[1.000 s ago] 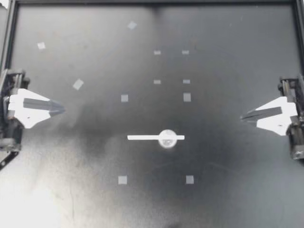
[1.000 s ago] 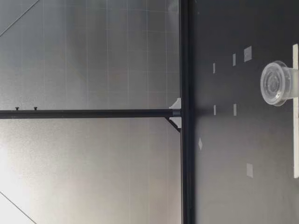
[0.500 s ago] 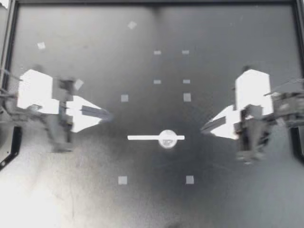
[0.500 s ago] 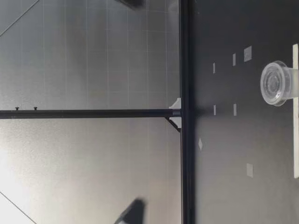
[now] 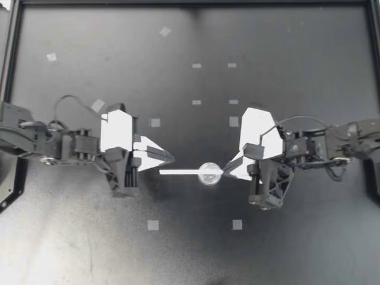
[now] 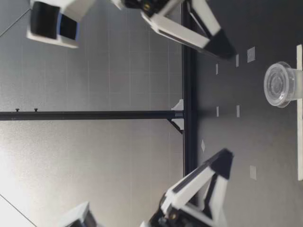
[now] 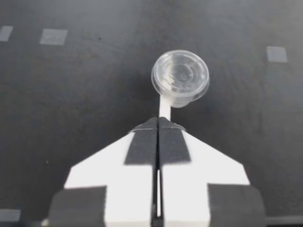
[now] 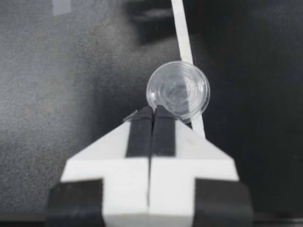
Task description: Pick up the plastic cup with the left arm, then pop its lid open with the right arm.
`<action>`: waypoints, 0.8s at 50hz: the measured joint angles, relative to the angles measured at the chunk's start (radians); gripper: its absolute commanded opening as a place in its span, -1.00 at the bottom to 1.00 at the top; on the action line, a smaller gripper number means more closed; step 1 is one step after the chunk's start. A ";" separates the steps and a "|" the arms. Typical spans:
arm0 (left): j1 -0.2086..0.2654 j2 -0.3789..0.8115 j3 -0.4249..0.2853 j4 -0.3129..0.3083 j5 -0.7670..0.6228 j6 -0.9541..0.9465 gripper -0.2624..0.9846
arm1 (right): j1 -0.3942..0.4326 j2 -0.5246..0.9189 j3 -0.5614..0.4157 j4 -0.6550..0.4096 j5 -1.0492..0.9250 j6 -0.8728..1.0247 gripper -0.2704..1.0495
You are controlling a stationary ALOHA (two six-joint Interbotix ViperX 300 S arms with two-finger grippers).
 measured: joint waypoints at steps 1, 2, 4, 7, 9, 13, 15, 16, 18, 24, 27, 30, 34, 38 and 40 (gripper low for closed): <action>0.002 0.005 -0.005 0.002 0.000 0.000 -0.50 | 0.000 0.008 0.000 -0.002 -0.008 0.003 -0.76; 0.000 0.009 -0.006 0.002 -0.002 0.000 -0.45 | 0.000 0.014 0.000 0.000 -0.014 0.006 -0.76; 0.000 0.021 -0.011 0.002 -0.003 0.000 -0.38 | 0.000 0.025 0.000 0.000 -0.026 0.014 -0.76; -0.002 0.041 -0.025 0.003 -0.003 0.000 -0.23 | 0.000 0.041 -0.002 0.000 -0.043 0.023 -0.76; -0.006 0.057 -0.032 0.003 -0.003 -0.002 -0.13 | 0.000 0.049 -0.002 0.000 -0.052 0.026 -0.76; -0.014 0.080 -0.046 0.002 -0.005 -0.003 0.06 | 0.000 0.067 -0.002 0.000 -0.077 0.031 -0.76; -0.014 0.091 -0.052 0.003 -0.006 -0.003 0.11 | 0.000 0.074 -0.002 0.000 -0.086 0.032 -0.76; -0.014 0.097 -0.055 0.003 -0.009 -0.005 0.14 | 0.000 0.078 -0.002 0.000 -0.092 0.035 -0.76; -0.014 0.109 -0.061 0.003 -0.012 -0.005 0.18 | -0.002 0.084 -0.003 0.000 -0.103 0.040 -0.76; -0.018 0.153 -0.084 0.002 -0.028 -0.005 0.21 | -0.002 0.103 0.003 0.000 -0.143 0.058 -0.76; -0.023 0.175 -0.100 0.003 -0.032 -0.005 0.21 | -0.002 0.110 0.011 0.000 -0.158 0.067 -0.76; -0.031 0.195 -0.114 0.003 -0.034 -0.005 0.21 | -0.002 0.114 0.015 0.000 -0.170 0.075 -0.76; -0.040 0.218 -0.132 0.003 -0.034 -0.005 0.21 | -0.002 0.120 0.021 0.000 -0.183 0.083 -0.76; -0.048 0.235 -0.144 0.003 -0.034 -0.005 0.21 | -0.002 0.127 0.023 0.000 -0.189 0.083 -0.76; -0.049 0.241 -0.150 0.003 -0.034 -0.005 0.21 | 0.000 0.130 0.023 0.000 -0.196 0.083 -0.76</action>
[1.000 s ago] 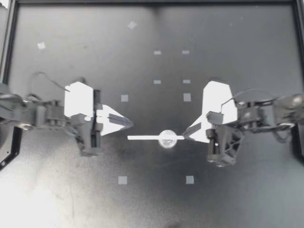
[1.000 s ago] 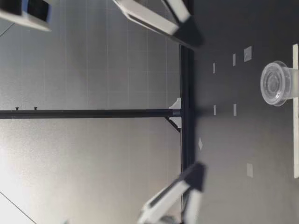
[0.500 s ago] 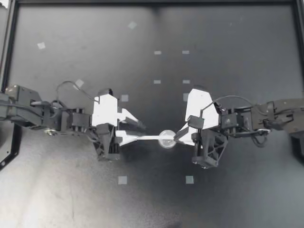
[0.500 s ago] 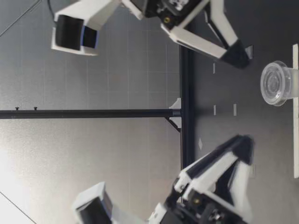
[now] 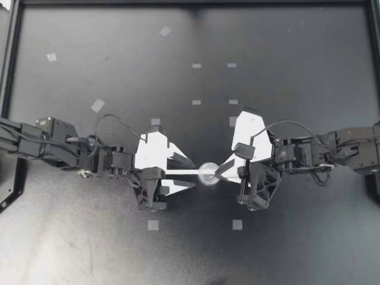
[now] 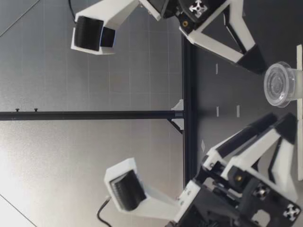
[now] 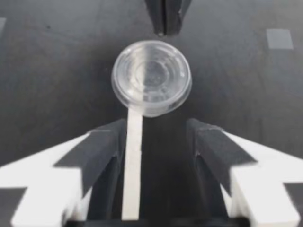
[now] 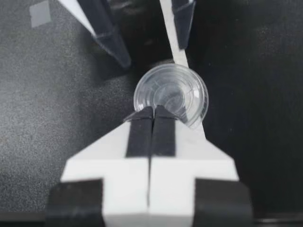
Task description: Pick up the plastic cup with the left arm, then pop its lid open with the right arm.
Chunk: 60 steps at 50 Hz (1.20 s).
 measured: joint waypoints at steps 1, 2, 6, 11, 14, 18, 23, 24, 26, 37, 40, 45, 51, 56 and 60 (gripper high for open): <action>-0.002 0.003 -0.002 0.000 0.000 0.000 0.21 | 0.000 0.002 0.000 0.000 -0.002 0.000 -0.76; -0.002 0.006 -0.005 0.000 0.000 0.000 0.21 | -0.002 0.003 0.000 0.000 -0.005 0.000 -0.76; -0.002 0.015 -0.011 0.000 -0.002 0.000 0.21 | -0.002 0.009 0.000 0.000 -0.021 0.002 -0.76; -0.002 0.028 -0.025 0.000 -0.012 0.003 0.21 | -0.002 0.018 0.002 0.000 -0.028 0.002 -0.76; -0.002 0.035 -0.032 0.000 -0.020 0.003 0.21 | -0.002 0.023 0.002 0.000 -0.029 0.000 -0.76; -0.002 0.051 -0.043 -0.002 -0.029 0.003 0.21 | -0.002 0.025 0.005 0.000 -0.029 0.002 -0.76; -0.002 0.061 -0.051 0.000 -0.031 0.003 0.21 | -0.003 0.025 0.017 0.000 -0.029 0.008 -0.76; -0.002 0.061 -0.052 -0.002 -0.031 0.003 0.21 | -0.002 0.023 0.020 0.000 -0.029 0.012 -0.76; -0.002 0.061 -0.052 0.000 -0.031 0.003 0.21 | -0.002 0.025 0.026 0.000 -0.028 0.021 -0.76; -0.002 0.061 -0.052 0.000 -0.031 0.003 0.21 | -0.003 0.025 0.046 0.000 -0.037 0.048 -0.76; -0.002 0.063 -0.054 0.000 -0.031 0.003 0.21 | -0.003 0.025 0.046 0.000 -0.048 0.049 -0.76; -0.002 0.061 -0.066 0.000 -0.025 0.003 0.21 | -0.003 0.035 0.044 0.000 -0.067 0.049 -0.76; -0.002 0.061 -0.078 0.000 -0.012 0.003 0.21 | -0.003 0.046 0.046 0.000 -0.075 0.049 -0.76; -0.002 0.066 -0.087 0.000 0.008 0.003 0.21 | -0.003 0.046 0.044 0.000 -0.074 0.049 -0.76; -0.002 0.078 -0.101 -0.002 0.028 0.005 0.22 | -0.003 0.046 0.044 0.000 -0.075 0.049 -0.76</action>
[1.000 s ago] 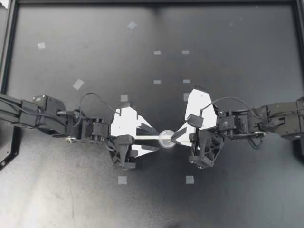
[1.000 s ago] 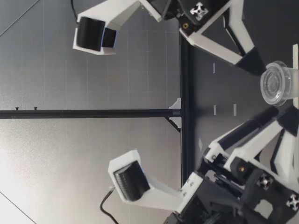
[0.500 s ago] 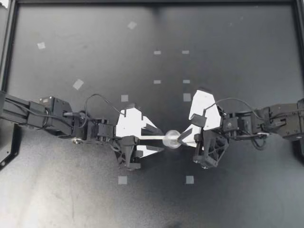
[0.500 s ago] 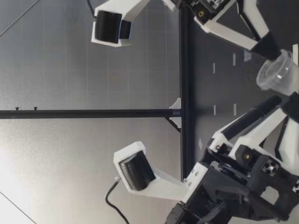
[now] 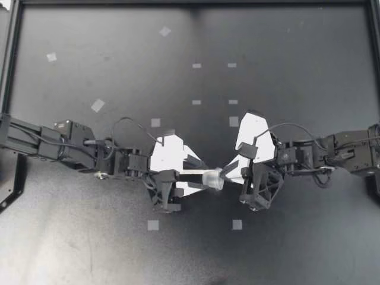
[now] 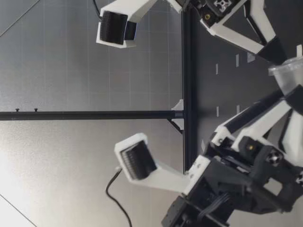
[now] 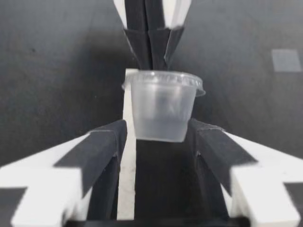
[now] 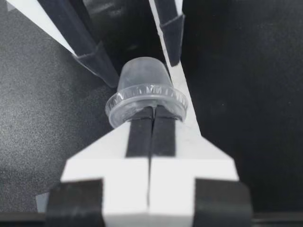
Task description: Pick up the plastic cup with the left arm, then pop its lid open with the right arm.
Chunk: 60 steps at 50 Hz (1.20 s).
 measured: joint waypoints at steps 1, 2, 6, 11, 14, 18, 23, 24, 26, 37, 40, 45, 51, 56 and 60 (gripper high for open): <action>0.000 0.003 -0.005 0.000 0.006 0.000 0.22 | 0.000 0.000 0.000 0.000 0.000 0.000 -0.76; 0.000 0.008 -0.011 0.002 0.012 0.000 0.22 | 0.000 0.002 0.000 0.000 0.000 0.000 -0.76; -0.002 0.023 -0.034 0.002 0.044 0.002 0.21 | 0.000 0.000 0.002 0.000 0.000 0.000 -0.76; -0.003 0.034 -0.051 0.002 0.078 0.006 0.18 | 0.000 0.002 0.000 0.000 0.000 0.000 -0.76; -0.003 0.032 -0.052 0.002 0.089 0.011 0.14 | 0.000 0.002 0.002 0.000 0.000 0.000 -0.76; -0.003 0.032 -0.054 0.002 0.092 0.018 0.04 | 0.000 0.000 0.002 0.000 0.002 0.000 -0.76; -0.003 0.032 -0.054 0.002 0.094 0.020 -0.14 | 0.000 0.000 0.002 0.000 0.000 0.000 -0.76; -0.003 0.032 -0.054 0.002 0.094 0.020 -0.17 | 0.000 0.000 0.002 0.000 0.000 0.002 -0.76; -0.002 0.032 -0.054 0.002 0.094 0.020 -0.26 | 0.000 0.000 0.000 0.000 0.000 0.002 -0.76; -0.003 0.023 -0.052 0.002 0.095 0.018 -0.45 | 0.000 -0.020 0.014 0.000 0.003 0.034 -0.75; -0.005 0.002 -0.038 0.002 0.092 0.018 -0.45 | 0.000 -0.051 0.035 0.000 0.003 0.067 -0.75; -0.005 -0.064 0.011 0.002 0.038 0.018 -0.45 | 0.000 -0.143 0.092 0.000 -0.012 0.161 -0.69; -0.005 -0.169 0.118 -0.006 -0.179 0.025 -0.45 | 0.000 -0.256 0.178 0.002 -0.094 0.302 -0.44; -0.005 -0.229 0.224 -0.055 -0.446 0.044 -0.45 | 0.000 -0.319 0.249 -0.003 -0.267 0.466 0.00; -0.003 -0.242 0.291 -0.109 -0.657 0.043 -0.45 | 0.000 -0.321 0.281 -0.018 -0.430 0.594 0.46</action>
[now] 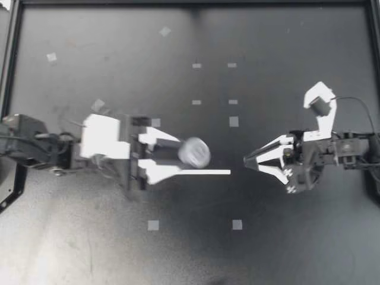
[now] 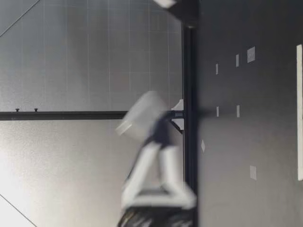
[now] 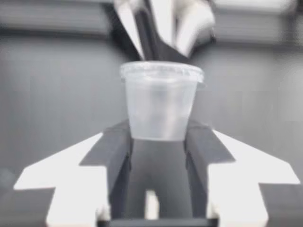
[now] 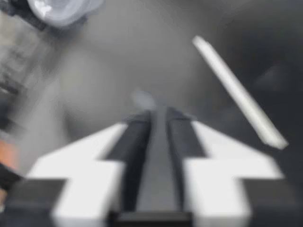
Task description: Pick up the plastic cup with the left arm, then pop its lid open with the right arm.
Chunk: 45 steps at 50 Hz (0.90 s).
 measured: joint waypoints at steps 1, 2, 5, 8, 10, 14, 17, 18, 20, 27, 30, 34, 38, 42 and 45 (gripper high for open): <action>0.002 0.002 0.018 -0.011 -0.064 -0.003 -0.45 | 0.000 0.008 0.002 -0.002 -0.037 0.028 0.55; 0.002 0.003 0.029 -0.018 -0.112 -0.008 -0.45 | 0.000 0.021 0.002 -0.005 -0.080 0.066 0.63; 0.002 0.014 0.049 -0.034 -0.216 -0.020 -0.45 | 0.000 0.069 -0.009 -0.005 -0.169 0.141 0.71; 0.002 0.041 0.048 -0.037 -0.270 -0.035 -0.45 | 0.000 0.137 -0.044 -0.006 -0.258 0.209 0.66; 0.002 0.061 0.038 -0.038 -0.273 -0.041 -0.45 | 0.000 0.181 -0.077 -0.009 -0.313 0.242 0.62; 0.002 0.086 0.012 -0.037 -0.261 -0.041 -0.45 | 0.000 0.272 -0.138 -0.018 -0.430 0.301 0.61; 0.002 0.092 -0.003 -0.038 -0.245 -0.037 -0.45 | -0.002 0.314 -0.166 -0.028 -0.499 0.325 0.61; 0.000 0.092 -0.006 -0.038 -0.241 -0.035 -0.45 | -0.003 0.327 -0.172 -0.031 -0.518 0.333 0.61; 0.000 0.092 -0.009 -0.037 -0.232 -0.032 -0.45 | -0.003 0.342 -0.179 -0.034 -0.545 0.339 0.61; 0.000 0.091 -0.009 -0.035 -0.213 -0.029 -0.45 | -0.005 0.347 -0.187 -0.037 -0.566 0.334 0.61; 0.002 0.091 -0.009 -0.029 -0.207 -0.029 -0.45 | -0.008 0.344 -0.186 -0.037 -0.566 0.321 0.61; 0.000 0.091 -0.008 -0.021 -0.201 -0.029 -0.45 | -0.018 0.336 -0.186 -0.038 -0.554 0.298 0.61; 0.002 0.091 -0.012 -0.015 -0.195 -0.029 -0.45 | -0.037 0.330 -0.190 -0.044 -0.526 0.284 0.61; 0.000 0.091 -0.014 -0.011 -0.190 -0.029 -0.45 | -0.043 0.328 -0.196 -0.061 -0.518 0.282 0.61; 0.000 0.091 -0.014 -0.009 -0.184 -0.029 -0.45 | -0.048 0.321 -0.207 -0.081 -0.517 0.281 0.61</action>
